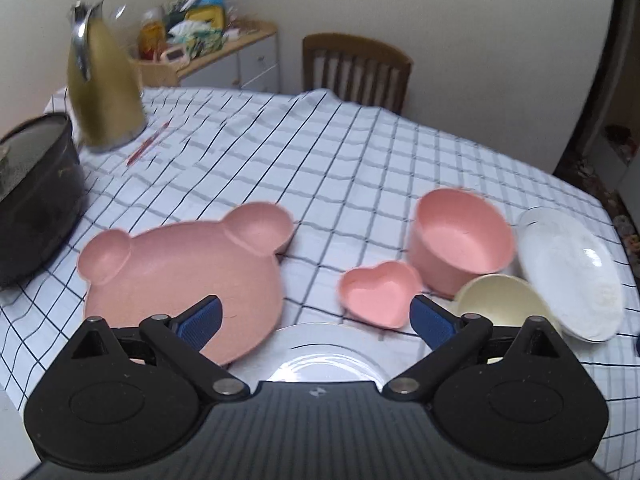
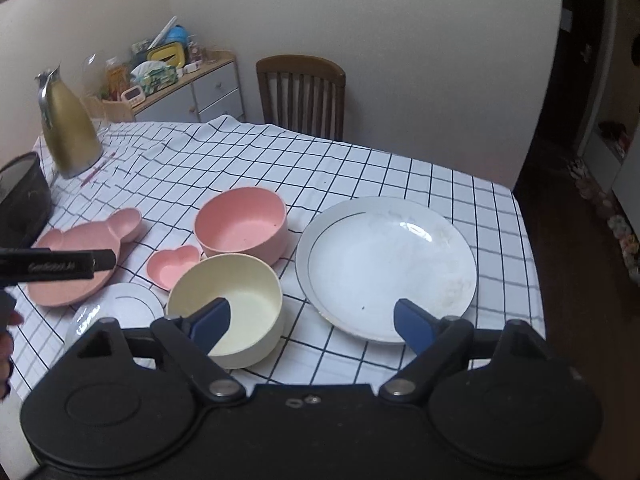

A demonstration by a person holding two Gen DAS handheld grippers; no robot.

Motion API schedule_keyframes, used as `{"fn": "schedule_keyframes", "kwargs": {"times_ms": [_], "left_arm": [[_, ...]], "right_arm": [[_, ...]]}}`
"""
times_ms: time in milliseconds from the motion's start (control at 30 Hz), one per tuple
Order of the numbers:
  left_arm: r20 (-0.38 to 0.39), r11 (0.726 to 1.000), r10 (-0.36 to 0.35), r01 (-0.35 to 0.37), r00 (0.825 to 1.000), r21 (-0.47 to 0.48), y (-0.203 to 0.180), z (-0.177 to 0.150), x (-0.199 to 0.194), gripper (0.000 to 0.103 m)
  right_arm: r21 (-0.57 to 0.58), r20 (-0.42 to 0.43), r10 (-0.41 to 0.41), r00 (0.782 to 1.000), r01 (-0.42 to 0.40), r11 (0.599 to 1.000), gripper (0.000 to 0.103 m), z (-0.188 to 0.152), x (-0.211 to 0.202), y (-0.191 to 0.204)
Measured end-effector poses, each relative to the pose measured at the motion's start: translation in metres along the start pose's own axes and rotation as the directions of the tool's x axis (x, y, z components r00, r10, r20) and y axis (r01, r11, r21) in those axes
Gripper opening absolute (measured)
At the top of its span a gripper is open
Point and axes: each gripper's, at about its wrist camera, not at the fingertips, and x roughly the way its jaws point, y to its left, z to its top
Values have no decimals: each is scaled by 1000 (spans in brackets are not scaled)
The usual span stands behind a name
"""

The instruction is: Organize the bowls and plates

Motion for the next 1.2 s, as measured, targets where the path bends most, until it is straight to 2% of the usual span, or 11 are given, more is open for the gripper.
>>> {"fn": "schedule_keyframes", "kwargs": {"times_ms": [67,233,333,467,567,667,733,833,900,1000,1200], "left_arm": [[-42,999,-39,38,998,-30,6,-1,8,98],[-53,991,-131,130,990,-16,-15,-6,10,98],[-60,989,-149,149,987,-3,-30,-7,13,95],[-82,984,-174,175,981,14,-45,-8,21,82],[-93,984,-172,175,981,25,-53,-7,26,81],[-120,984,-177,180,977,10,-58,-6,32,68],[-133,983,-182,184,974,4,-60,-5,35,63],[-141,979,-198,204,970,26,-66,-5,38,49],[-157,971,-230,236,961,24,-69,-5,41,36],[-173,969,-238,245,956,23,-72,-5,42,32],[-195,969,-239,246,951,14,-74,-6,43,21]], "right_arm": [[-16,-19,27,999,-27,999,88,2,5,-1],[19,-62,84,995,-83,996,75,-1,37,3],[58,-98,97,990,-92,994,69,-3,57,4],[84,-125,96,987,-86,993,60,-5,75,7],[95,-134,97,986,-85,992,52,-4,84,9],[113,-147,99,984,-83,990,44,-3,90,7],[121,-151,102,983,-84,989,36,-3,92,7],[122,-157,101,983,-82,989,30,-3,94,8],[129,-161,102,982,-81,988,25,-2,95,7],[150,-171,109,979,-84,985,17,-2,98,5],[176,-190,119,975,-85,981,10,-3,100,4]]}}
